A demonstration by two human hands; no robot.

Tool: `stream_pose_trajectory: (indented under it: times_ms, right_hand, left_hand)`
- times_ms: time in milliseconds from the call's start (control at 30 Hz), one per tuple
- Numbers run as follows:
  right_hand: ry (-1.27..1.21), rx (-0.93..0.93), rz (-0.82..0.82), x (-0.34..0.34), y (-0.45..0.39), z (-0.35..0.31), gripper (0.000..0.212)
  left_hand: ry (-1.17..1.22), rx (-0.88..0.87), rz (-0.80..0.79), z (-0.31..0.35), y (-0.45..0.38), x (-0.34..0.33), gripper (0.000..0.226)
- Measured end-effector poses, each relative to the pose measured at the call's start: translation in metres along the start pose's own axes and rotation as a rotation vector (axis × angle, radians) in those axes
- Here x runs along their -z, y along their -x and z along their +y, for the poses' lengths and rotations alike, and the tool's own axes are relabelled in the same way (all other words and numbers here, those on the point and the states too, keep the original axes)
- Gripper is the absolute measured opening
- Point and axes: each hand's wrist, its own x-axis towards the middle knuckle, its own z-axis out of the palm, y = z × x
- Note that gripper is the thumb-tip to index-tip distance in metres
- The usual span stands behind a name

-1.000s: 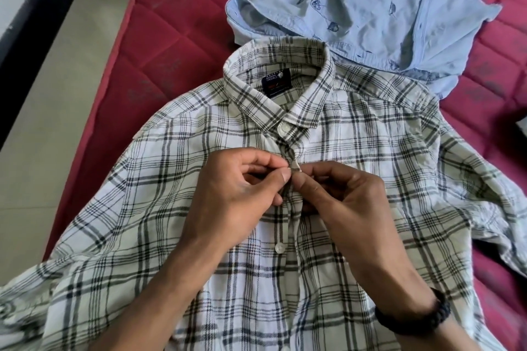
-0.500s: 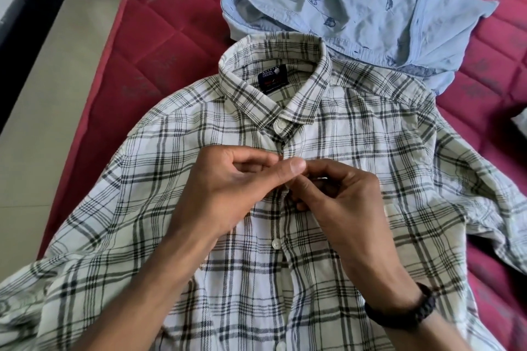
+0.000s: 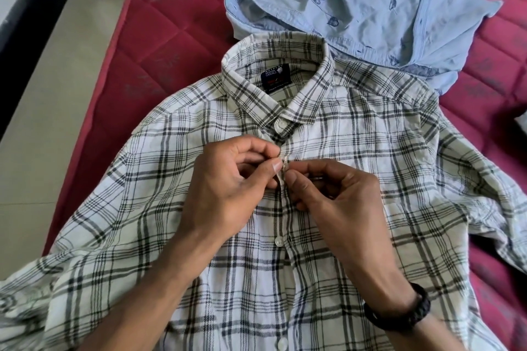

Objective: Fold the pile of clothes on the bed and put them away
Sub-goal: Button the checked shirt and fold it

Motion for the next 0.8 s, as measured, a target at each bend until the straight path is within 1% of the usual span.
stream_pose_trajectory:
  times_ms: [167, 233, 333, 433, 567, 600, 633, 733, 800]
  right_hand:
    - [0.013, 0.024, 0.07, -0.003, 0.003, 0.001, 0.01]
    - [0.083, 0.078, 0.103, -0.007, 0.006, 0.0, 0.012]
    - [0.187, 0.161, 0.098, -0.013, 0.008, 0.001, 0.017]
    - [0.193, 0.139, 0.1, -0.012, 0.008, 0.001, 0.019]
    - [0.131, 0.059, 0.081, -0.006, 0.004, -0.004, 0.012]
    - [0.148, 0.054, 0.069, -0.004, 0.003, -0.006, 0.011]
    - [0.207, 0.088, 0.059, -0.003, 0.003, -0.007, 0.012]
    - [0.582, 0.33, 0.041, -0.002, 0.005, -0.01, 0.018]
    - [0.714, 0.395, 0.049, -0.002, 0.007, -0.014, 0.016]
  left_hand:
    - [-0.042, -0.113, -0.036, 0.0, 0.0, 0.0, 0.022]
    - [-0.048, -0.132, -0.042, -0.002, 0.0, -0.001, 0.022]
    - [-0.03, -0.143, -0.078, -0.006, -0.002, 0.0, 0.022]
    - [-0.029, -0.163, -0.115, -0.008, -0.006, 0.002, 0.022]
    - [0.015, -0.168, -0.134, -0.006, -0.007, 0.003, 0.023]
    - [0.014, -0.176, -0.142, -0.005, -0.007, 0.003, 0.022]
    - [0.005, -0.192, -0.154, -0.004, -0.008, 0.003, 0.022]
    - [-0.034, -0.263, -0.195, 0.0, -0.008, 0.005, 0.02]
    - [-0.036, -0.284, -0.232, 0.005, -0.008, 0.005, 0.02]
